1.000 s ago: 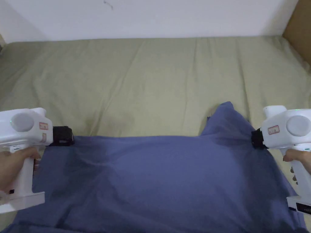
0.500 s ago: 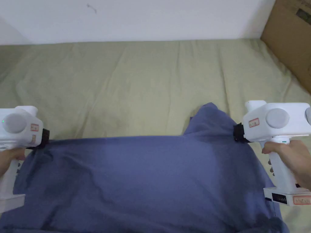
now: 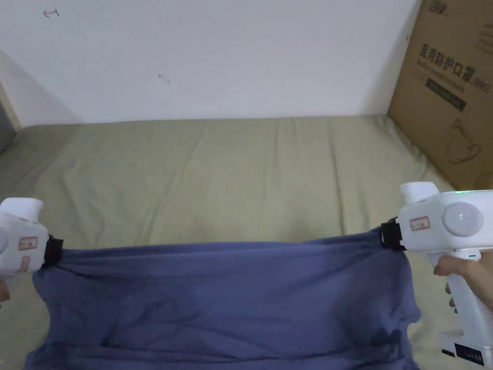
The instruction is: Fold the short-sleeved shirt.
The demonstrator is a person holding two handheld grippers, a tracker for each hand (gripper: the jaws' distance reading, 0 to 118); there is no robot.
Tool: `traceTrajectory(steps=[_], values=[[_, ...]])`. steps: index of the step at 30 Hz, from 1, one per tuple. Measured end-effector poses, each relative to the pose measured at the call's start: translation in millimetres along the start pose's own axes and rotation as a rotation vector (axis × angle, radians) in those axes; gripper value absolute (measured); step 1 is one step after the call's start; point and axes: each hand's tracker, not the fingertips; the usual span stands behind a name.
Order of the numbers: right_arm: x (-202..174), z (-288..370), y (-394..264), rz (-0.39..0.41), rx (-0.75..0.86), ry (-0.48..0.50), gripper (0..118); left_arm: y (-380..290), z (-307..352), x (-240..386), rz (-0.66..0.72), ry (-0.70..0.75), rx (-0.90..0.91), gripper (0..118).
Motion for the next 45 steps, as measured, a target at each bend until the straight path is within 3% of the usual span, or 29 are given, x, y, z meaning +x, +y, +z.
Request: traceTrajectory(steps=[6,13,22,23,25,26,28,29,30,36,37,38,39,40,41,42,45], values=[[-3,34,-87,-0.015,-0.04,0.003,2,-85,29,-2,-0.043,-0.004,-0.004,3],[-6,24,-173,-0.048,-0.158,0.004,2,-159,11,-6,-0.052,0.021,-0.116,3],[-12,17,-192,-0.126,-0.163,-0.012,2,-181,-1,1,-0.001,0.058,-0.139,8],[-12,17,-193,-0.131,-0.16,-0.012,2,-180,-1,1,0.001,0.065,-0.14,16],[-11,18,-194,-0.135,-0.159,-0.01,4,-179,-2,-3,0.001,0.105,-0.156,57],[-11,18,-195,-0.137,-0.158,-0.011,8,-180,-1,-7,0.009,0.115,-0.155,71],[-9,19,-195,-0.139,-0.155,-0.036,39,-180,4,-17,0.085,0.08,-0.145,94],[-8,22,-195,-0.143,-0.151,-0.043,57,-180,7,-20,0.117,0.053,-0.142,102],[-7,25,-195,-0.148,-0.144,-0.05,67,-181,12,-22,0.146,0.034,-0.131,104],[-17,63,-177,-0.196,0.059,-0.036,67,-166,41,-19,0.206,-0.034,-0.059,101],[-22,69,-171,-0.188,0.097,-0.028,67,-161,48,-17,0.216,-0.065,-0.041,94],[-27,75,-166,-0.176,0.122,-0.021,67,-156,53,-15,0.218,-0.086,-0.025,79],[-34,81,-160,-0.156,0.153,-0.014,65,-151,59,-12,0.214,-0.092,-0.007,46],[-41,83,-155,-0.132,0.182,-0.009,59,-146,64,-9,0.206,-0.083,0.007,24],[-49,88,-150,-0.106,0.209,-0.01,47,-142,68,-5,0.195,-0.081,0.02,11],[-58,93,-145,-0.079,0.237,-0.013,27,-138,73,-1,0.185,-0.077,0.033,2],[-80,99,-140,-0.046,0.308,-0.015,0,-134,83,7,0.169,-0.088,0.062,0]])
